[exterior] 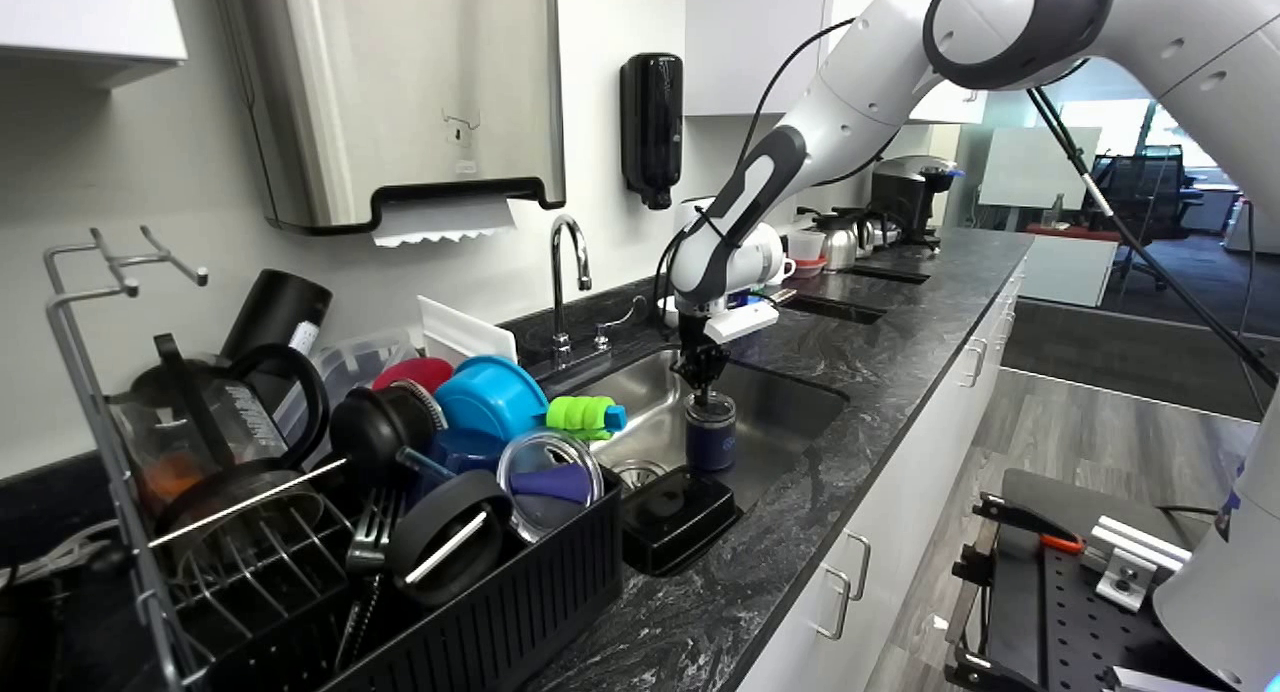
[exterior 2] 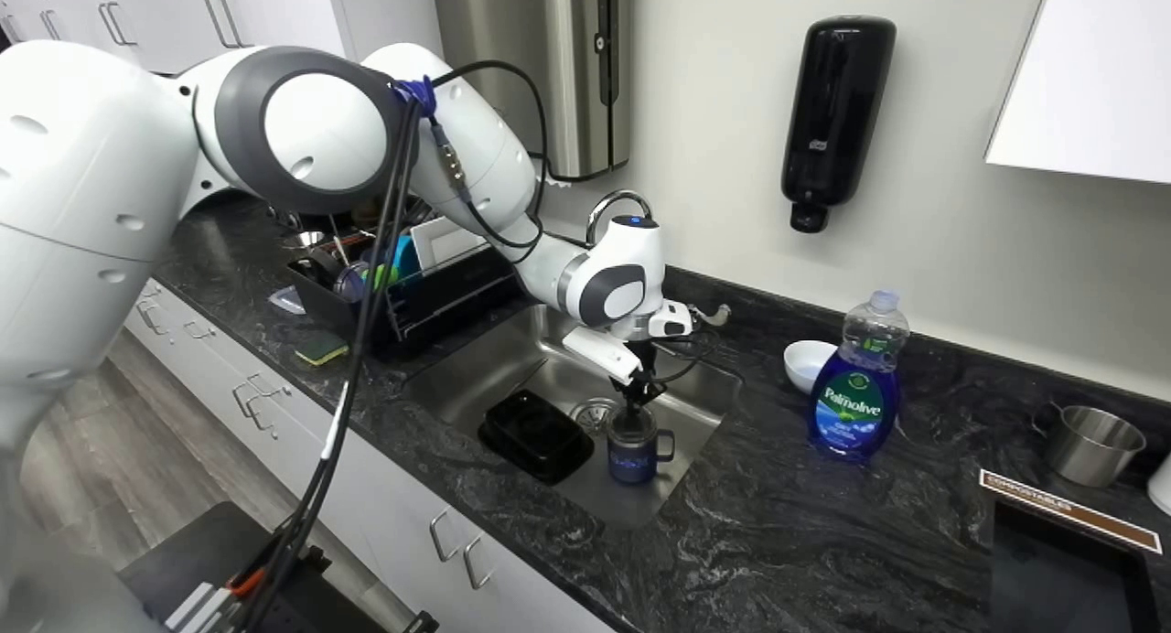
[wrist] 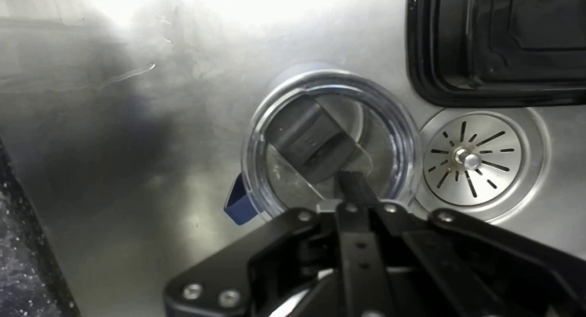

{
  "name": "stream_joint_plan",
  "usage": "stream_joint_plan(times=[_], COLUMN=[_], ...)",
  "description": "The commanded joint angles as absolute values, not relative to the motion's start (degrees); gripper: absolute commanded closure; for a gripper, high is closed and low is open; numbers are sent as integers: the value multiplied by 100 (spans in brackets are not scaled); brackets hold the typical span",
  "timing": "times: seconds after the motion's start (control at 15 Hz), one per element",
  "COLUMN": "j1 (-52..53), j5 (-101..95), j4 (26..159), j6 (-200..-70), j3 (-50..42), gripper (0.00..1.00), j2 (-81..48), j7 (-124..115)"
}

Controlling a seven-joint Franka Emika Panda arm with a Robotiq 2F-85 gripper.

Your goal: Place the lid on the dark blue thermos

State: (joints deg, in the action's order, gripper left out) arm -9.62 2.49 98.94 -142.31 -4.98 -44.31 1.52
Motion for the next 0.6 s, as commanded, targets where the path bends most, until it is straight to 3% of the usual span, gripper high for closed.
stream_joint_plan(times=[0.0, 0.53], j1=[-968, -950], j5=[165, 146], j4=[9833, 9795], j6=[-14361, -14345], j3=[-522, -521], gripper=[100, 100], j2=[-4523, -4607], j7=[227, 242])
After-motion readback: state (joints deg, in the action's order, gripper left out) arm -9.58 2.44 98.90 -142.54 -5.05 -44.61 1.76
